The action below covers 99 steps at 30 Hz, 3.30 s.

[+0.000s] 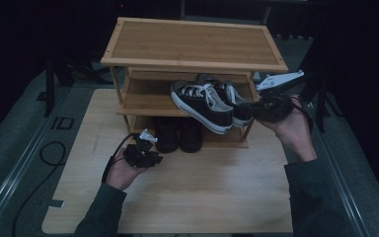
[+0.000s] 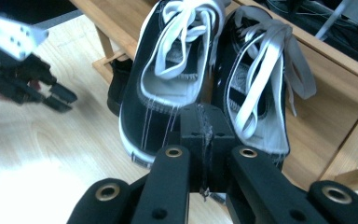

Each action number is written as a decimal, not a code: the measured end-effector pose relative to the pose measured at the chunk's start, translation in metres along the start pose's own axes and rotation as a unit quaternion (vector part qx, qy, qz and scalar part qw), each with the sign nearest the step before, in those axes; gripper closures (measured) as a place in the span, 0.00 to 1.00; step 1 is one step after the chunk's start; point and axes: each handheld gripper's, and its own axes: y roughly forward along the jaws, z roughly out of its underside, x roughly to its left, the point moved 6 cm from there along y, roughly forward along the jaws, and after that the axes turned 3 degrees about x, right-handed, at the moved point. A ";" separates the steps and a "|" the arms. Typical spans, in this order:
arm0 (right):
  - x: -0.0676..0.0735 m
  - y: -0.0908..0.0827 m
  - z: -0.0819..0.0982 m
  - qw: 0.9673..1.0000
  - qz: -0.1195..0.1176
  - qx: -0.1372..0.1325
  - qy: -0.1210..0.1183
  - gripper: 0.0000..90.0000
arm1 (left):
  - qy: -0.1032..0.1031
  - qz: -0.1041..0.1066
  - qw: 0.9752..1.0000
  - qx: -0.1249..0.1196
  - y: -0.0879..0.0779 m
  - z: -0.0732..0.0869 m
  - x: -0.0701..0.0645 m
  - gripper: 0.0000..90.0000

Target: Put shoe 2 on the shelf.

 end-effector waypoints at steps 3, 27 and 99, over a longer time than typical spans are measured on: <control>0.001 -0.002 0.004 1.000 0.000 0.001 -0.002 0.99 | 0.002 -0.007 1.000 -0.009 -0.006 -0.008 -0.001 0.91; 0.022 0.032 0.058 0.999 -0.037 0.025 0.007 1.00 | 0.040 -0.071 0.994 -0.073 -0.050 -0.093 0.005 1.00; 0.059 0.061 0.042 0.993 -0.103 -0.021 -0.047 1.00 | 0.022 -0.141 0.989 -0.050 -0.030 -0.148 0.035 1.00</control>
